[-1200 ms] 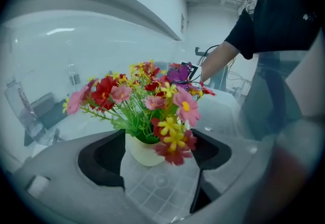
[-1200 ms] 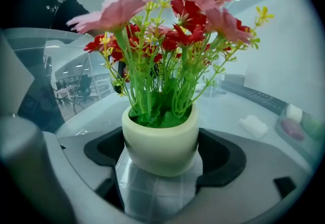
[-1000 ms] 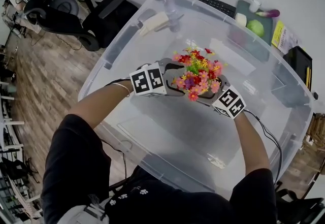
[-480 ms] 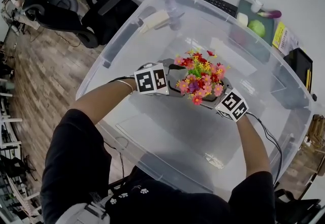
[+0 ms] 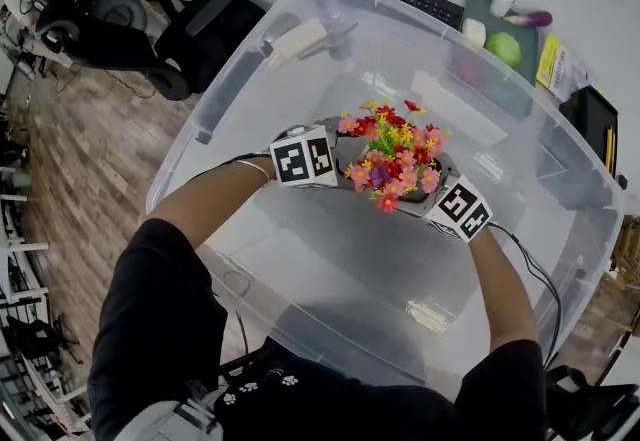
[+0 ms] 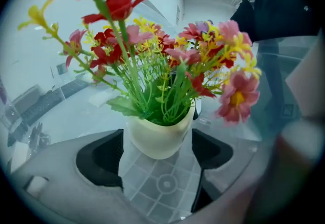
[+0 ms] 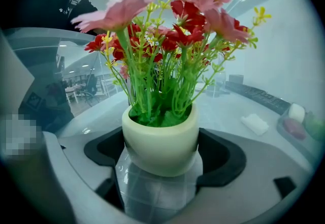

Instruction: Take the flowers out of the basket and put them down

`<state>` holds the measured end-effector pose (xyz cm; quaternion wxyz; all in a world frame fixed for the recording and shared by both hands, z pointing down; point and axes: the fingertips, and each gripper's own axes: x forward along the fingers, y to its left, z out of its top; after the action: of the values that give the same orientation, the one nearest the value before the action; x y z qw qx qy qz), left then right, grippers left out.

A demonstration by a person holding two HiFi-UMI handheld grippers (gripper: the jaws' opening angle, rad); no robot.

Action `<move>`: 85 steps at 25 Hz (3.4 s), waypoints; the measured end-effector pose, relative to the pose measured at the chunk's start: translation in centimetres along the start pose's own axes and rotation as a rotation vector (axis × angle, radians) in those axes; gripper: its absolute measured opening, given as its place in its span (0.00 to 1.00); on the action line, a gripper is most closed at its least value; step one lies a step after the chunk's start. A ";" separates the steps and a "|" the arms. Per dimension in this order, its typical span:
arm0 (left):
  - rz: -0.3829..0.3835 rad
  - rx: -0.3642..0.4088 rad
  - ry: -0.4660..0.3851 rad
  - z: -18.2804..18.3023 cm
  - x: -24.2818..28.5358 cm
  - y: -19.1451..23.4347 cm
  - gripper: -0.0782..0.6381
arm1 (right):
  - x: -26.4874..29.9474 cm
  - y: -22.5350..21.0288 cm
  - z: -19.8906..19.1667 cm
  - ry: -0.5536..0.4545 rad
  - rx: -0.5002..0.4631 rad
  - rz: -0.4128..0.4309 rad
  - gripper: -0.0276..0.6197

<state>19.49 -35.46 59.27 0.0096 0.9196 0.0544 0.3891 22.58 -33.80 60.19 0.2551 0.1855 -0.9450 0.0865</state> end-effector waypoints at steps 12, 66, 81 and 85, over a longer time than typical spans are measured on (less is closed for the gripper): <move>-0.076 0.023 -0.006 -0.3 1.5 -0.1 0.68 | 0.0 0.0 0.1 -0.016 -0.006 0.018 0.74; -0.161 0.023 -0.026 0.7 3.9 -0.6 0.82 | -0.2 0.3 0.6 -0.056 -0.011 0.023 0.74; -0.170 0.004 -0.009 0.7 4.0 -0.9 0.82 | -0.2 0.5 0.4 -0.045 -0.008 0.035 0.75; -0.186 -0.009 -0.006 1.1 4.1 -1.4 0.82 | -0.7 0.5 0.4 -0.047 -0.003 0.035 0.75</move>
<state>22.94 -33.63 61.34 0.0498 0.9115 0.1380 0.3841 22.81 -33.22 59.44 0.2317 0.1706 -0.9539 0.0849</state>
